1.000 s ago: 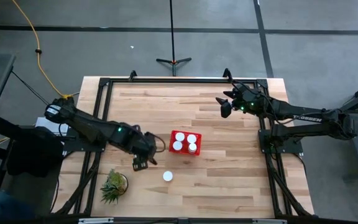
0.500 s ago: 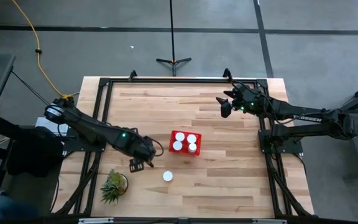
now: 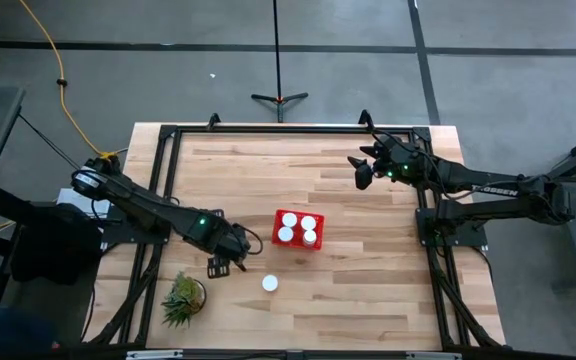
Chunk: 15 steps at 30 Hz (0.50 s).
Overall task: Pick and place pill bottles into a basket
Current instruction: Put the top orange pill bottle into the red bin
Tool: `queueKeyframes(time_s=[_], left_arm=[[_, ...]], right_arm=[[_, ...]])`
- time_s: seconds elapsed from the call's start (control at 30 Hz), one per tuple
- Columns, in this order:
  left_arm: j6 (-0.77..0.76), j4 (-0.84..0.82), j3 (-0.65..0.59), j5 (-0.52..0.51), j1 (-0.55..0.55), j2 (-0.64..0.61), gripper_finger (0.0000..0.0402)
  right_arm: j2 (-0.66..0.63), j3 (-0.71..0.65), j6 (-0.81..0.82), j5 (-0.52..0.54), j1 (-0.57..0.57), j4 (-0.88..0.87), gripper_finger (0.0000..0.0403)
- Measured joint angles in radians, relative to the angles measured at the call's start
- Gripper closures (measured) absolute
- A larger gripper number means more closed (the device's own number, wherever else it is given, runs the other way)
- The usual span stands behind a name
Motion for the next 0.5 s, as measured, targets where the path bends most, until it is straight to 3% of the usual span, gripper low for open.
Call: queueKeyframes(time_s=[0.5], left_arm=[[0.029, 0.066, -0.031, 0.017, 0.000, 0.000, 0.0085]], right_arm=[[0.000, 0.000, 0.000, 0.003, 0.000, -0.002, 0.0147]])
